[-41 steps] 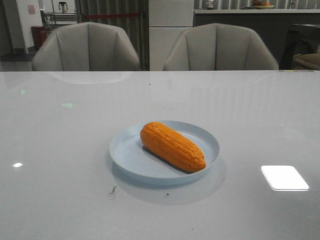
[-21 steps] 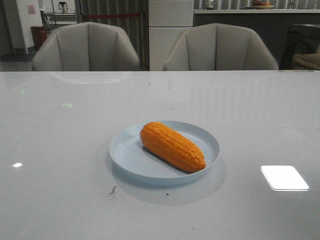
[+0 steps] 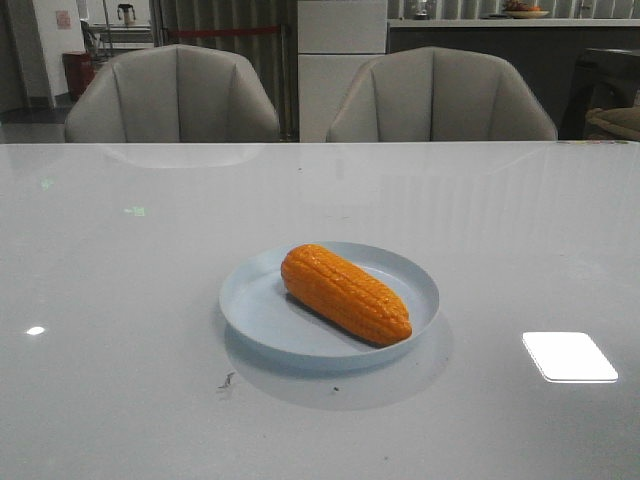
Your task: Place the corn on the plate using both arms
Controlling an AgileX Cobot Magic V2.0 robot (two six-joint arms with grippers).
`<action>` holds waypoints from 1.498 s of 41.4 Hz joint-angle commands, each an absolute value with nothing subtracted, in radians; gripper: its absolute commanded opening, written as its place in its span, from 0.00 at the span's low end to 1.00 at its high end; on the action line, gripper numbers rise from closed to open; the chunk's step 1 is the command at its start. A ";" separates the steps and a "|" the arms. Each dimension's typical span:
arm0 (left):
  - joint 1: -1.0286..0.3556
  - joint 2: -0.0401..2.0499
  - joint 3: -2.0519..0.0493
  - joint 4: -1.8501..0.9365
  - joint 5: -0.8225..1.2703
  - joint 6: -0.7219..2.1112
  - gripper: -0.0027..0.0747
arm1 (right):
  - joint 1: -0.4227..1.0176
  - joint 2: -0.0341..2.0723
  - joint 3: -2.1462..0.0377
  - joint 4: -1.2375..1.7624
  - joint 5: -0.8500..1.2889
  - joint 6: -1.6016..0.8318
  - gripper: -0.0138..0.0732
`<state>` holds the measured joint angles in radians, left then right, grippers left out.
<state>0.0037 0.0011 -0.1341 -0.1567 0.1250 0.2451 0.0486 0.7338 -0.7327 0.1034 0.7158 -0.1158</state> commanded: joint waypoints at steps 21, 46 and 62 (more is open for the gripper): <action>0.008 -0.021 0.044 -0.172 0.026 0.238 0.15 | 0.044 0.729 -0.760 0.102 0.643 -0.116 0.83; 0.008 -0.021 0.044 -0.172 0.026 0.238 0.15 | 0.044 0.729 -0.760 0.102 0.643 -0.116 0.83; 0.008 -0.021 0.044 -0.172 0.026 0.238 0.15 | 0.046 0.610 -0.760 0.103 0.656 -0.117 0.78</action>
